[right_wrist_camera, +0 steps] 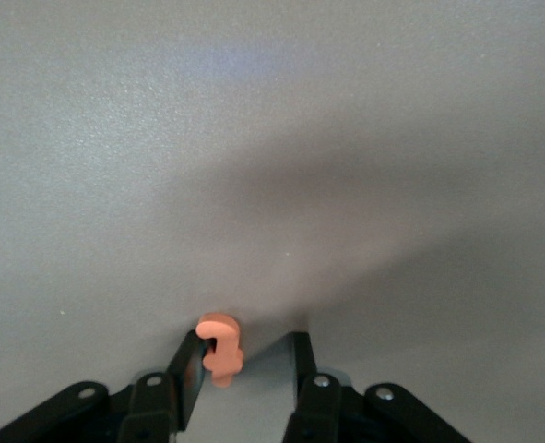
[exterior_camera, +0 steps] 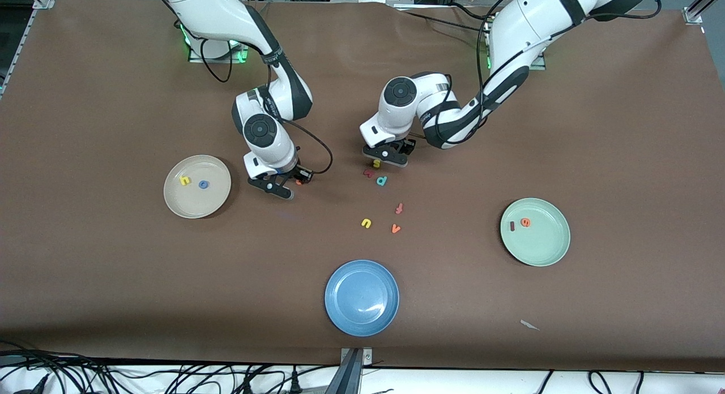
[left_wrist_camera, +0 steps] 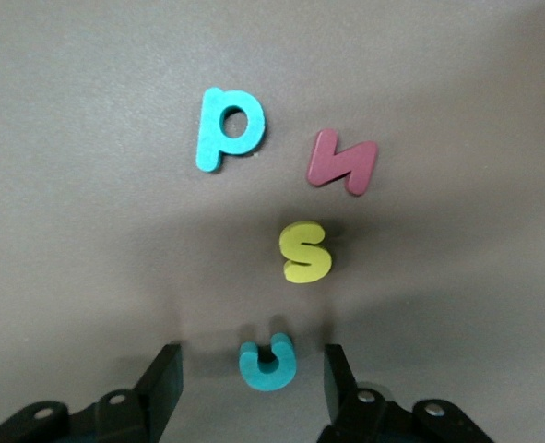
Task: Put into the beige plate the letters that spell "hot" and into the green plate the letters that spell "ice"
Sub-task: 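Grasp orange 3 with the right gripper while the left gripper grasps teal u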
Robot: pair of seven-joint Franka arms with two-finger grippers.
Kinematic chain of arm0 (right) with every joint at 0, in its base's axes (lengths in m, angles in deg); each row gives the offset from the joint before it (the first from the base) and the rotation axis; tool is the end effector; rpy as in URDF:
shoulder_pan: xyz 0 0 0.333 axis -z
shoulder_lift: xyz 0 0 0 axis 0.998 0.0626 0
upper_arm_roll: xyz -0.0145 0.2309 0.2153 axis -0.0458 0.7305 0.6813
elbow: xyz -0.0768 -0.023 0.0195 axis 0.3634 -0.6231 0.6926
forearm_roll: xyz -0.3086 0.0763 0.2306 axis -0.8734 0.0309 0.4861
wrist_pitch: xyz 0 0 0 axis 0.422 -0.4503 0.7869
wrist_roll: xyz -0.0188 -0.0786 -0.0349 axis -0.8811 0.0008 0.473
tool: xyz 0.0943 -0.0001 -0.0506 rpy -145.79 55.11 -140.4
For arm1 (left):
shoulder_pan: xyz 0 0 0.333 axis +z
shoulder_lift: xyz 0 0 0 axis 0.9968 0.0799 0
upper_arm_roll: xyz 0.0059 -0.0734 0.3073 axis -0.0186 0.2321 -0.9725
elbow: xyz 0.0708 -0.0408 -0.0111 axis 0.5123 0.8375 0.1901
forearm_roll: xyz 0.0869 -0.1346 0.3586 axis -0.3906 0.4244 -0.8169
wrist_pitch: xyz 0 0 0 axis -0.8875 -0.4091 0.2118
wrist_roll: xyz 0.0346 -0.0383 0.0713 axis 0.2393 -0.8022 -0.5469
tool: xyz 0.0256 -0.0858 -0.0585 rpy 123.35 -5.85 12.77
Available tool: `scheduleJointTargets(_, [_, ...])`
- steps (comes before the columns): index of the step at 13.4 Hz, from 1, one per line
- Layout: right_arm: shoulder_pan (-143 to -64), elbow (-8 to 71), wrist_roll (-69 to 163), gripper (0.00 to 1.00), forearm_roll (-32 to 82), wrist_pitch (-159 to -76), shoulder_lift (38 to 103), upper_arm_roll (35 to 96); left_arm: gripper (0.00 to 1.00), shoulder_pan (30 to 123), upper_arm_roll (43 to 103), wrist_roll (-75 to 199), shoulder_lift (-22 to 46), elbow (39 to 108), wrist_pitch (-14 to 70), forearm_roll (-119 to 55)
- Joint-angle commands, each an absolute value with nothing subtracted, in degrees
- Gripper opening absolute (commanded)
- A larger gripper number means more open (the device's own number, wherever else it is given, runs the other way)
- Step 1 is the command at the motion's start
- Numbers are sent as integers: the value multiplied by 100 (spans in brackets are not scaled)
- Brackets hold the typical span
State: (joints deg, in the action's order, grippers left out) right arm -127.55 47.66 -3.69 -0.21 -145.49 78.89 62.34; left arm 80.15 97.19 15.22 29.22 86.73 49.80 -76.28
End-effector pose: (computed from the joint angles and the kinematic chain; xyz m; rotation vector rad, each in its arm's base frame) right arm 0.5088 0.3219 0.1768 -3.0810 0.5828 0.0794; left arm 0.4135 -0.4404 0.1733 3.0569 -0.4085 -0.1113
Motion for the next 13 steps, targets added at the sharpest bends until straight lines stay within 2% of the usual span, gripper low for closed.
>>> scheduleJointTargets(1, [-12790,4789,-411,20,51,-14589,7940,6215,63,7970,9708,1403,2995,8660,5075,-7832])
scheduleJointTargets(3, [-12790,4789,-420,4,51,-14581,7940,6206,32,7953,9699,1394,2995,8660,5066,-7832])
scheduleJointTargets(4, [-12790,4780,-420,0,51,-14581,7931,6206,19,7979,9699,1394,2995,8669,5048,-7832])
scheduleJointTargets(6, [-12798,4719,-394,0,51,-14519,7870,6197,4,7979,9699,1386,2969,8643,5039,-7832])
scheduleJointTargets(8, [-12772,4640,-359,0,34,-14135,7642,6066,1,8040,9717,1403,2925,8634,5005,-7832])
scheduleJointTargets(13, [-12781,4208,288,0,-211,-12263,7132,5154,1,8163,9761,1482,2600,8581,4504,-7806])
